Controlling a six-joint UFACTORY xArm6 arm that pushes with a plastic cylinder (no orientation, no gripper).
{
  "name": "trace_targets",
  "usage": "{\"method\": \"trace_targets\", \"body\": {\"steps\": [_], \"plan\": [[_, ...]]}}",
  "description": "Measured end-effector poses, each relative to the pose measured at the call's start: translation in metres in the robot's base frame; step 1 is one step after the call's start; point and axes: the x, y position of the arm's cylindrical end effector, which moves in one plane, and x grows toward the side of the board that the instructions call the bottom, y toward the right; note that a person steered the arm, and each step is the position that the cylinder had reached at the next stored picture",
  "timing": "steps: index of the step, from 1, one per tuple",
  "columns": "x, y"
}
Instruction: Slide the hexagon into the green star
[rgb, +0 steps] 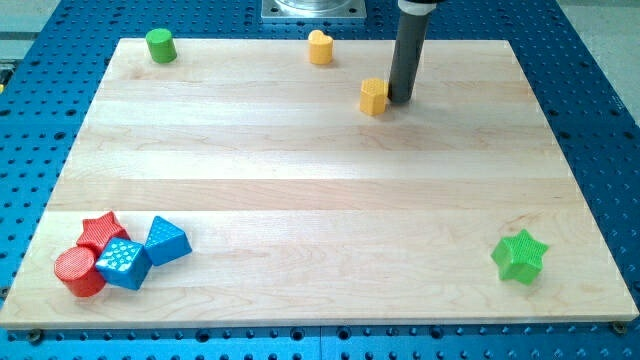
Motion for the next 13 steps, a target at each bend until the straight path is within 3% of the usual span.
{"method": "trace_targets", "body": {"steps": [1, 2, 4, 6, 7, 8, 9, 13], "plan": [[-0.034, -0.02], [0.019, -0.056], [0.195, 0.012], [0.222, 0.004], [0.219, 0.03], [0.181, 0.028], [0.187, 0.05], [0.219, 0.042]]}}
